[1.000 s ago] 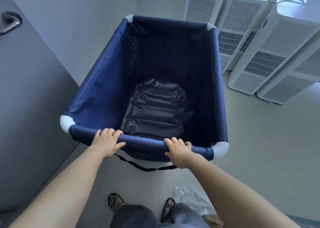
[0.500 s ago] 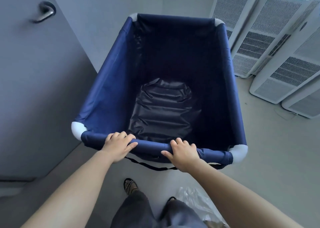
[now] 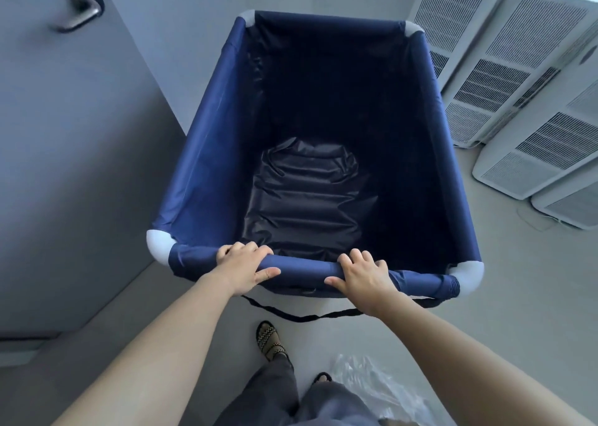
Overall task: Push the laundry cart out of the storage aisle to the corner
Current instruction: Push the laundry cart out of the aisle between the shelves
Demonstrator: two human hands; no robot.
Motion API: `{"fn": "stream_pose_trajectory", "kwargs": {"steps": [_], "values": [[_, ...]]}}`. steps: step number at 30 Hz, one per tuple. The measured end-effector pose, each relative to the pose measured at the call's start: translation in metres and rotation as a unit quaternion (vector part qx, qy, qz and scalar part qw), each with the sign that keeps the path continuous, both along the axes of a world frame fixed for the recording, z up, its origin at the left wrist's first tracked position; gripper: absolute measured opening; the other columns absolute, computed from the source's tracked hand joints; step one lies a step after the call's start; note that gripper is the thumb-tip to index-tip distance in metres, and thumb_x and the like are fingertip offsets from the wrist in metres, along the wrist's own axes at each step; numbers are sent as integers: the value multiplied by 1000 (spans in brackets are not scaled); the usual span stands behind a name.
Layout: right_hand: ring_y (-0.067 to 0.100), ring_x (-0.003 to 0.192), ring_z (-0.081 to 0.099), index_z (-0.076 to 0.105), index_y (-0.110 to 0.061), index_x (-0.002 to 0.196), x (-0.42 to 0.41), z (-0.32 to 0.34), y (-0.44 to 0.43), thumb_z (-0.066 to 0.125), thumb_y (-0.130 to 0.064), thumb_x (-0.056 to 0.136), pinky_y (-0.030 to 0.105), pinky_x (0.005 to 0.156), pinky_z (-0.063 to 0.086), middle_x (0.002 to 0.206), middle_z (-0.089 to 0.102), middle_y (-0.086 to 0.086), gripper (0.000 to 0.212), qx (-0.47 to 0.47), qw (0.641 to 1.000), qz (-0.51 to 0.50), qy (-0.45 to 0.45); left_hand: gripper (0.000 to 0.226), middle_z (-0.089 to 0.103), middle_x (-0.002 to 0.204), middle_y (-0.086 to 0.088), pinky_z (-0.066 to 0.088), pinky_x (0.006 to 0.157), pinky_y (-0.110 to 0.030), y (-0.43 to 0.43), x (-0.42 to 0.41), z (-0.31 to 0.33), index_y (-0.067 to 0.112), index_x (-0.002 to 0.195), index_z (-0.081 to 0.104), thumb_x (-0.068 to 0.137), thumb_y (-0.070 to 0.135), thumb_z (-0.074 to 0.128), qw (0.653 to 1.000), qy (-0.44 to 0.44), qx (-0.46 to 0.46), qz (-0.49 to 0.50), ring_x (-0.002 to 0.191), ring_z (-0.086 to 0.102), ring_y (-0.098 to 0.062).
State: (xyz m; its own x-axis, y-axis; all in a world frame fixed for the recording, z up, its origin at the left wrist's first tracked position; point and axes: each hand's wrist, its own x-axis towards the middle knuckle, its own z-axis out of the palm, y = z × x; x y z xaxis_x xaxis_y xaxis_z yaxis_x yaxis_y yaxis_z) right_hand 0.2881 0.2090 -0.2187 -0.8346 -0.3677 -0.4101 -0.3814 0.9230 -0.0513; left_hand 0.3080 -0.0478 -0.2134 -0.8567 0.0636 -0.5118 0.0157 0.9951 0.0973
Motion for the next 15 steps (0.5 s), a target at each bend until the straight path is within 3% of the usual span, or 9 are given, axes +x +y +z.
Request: {"fn": "stream_pose_trajectory", "kwargs": {"steps": [5, 10, 15], "values": [[23, 102, 45, 46, -19, 117, -16, -7, -5, 27, -64, 91, 37, 87, 34, 113, 48, 2, 56, 6, 997, -38, 64, 47, 50, 124, 9, 24, 100, -38, -3, -27, -3, 38, 128, 40, 90, 63, 32, 999, 28, 23, 4, 116, 43, -19], [29, 97, 53, 56, -13, 113, -31, -15, -12, 45, -52, 92, 42, 97, 35, 104, 57, 6, 46, -76, 985, -87, 132, 41, 46, 127, 13, 19, 104, -37, -10, -53, -7, 41, 132, 36, 94, 57, 31, 997, 52, 62, -10, 122, 38, -15], [27, 112, 47, 45, -15, 129, -63, -12, -13, 35, -53, 94, 45, 111, 19, 119, 52, 3, 52, -57, 991, -82, 87, 45, 38, 133, 13, 20, 103, -36, -18, -77, -11, 43, 141, 23, 98, 45, 32, 993, 84, 68, -50, 125, 33, -13]]}}
